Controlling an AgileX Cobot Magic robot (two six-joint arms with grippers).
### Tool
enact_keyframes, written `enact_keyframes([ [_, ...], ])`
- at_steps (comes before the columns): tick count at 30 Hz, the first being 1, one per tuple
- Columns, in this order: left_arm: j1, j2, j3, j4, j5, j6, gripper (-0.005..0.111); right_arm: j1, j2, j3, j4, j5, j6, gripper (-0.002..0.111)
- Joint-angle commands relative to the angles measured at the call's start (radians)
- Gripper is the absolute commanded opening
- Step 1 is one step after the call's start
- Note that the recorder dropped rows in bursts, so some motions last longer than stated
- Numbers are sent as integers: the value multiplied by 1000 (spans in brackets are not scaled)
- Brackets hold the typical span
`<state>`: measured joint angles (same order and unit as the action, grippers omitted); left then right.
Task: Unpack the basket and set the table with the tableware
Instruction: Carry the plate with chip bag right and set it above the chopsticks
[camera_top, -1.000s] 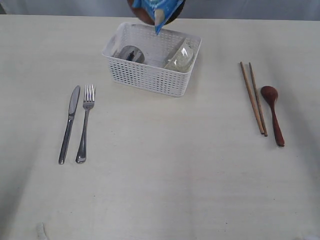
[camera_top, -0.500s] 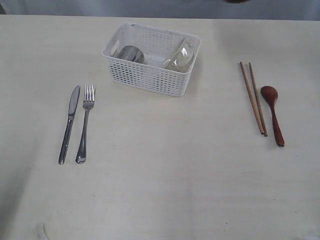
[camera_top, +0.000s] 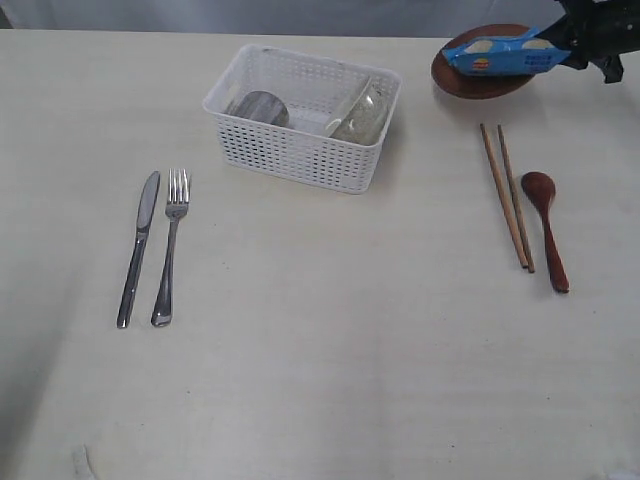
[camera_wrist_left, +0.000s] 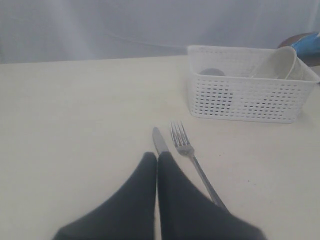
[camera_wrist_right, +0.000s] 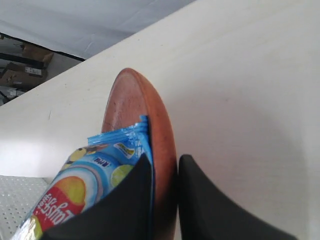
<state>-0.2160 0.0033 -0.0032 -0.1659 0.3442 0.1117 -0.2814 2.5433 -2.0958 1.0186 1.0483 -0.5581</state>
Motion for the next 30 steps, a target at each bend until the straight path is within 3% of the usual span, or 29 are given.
enact_keyframes([
  [1, -6, -3, 3, 0, -2, 0, 0, -2, 13, 0, 23, -32, -12, -1],
  [20, -6, -3, 3, 0, -2, 0, 0, -2, 72, 0, -59, -93, 19, 0],
  [22, -6, -3, 3, 0, -2, 0, 0, -2, 72, -2, -75, -91, 17, 7],
  [27, -6, -3, 3, 0, -2, 0, 0, -2, 72, -2, -80, -93, 19, 39],
  [30, -6, -3, 3, 0, -2, 0, 0, -2, 72, -2, -74, -97, 19, 41],
])
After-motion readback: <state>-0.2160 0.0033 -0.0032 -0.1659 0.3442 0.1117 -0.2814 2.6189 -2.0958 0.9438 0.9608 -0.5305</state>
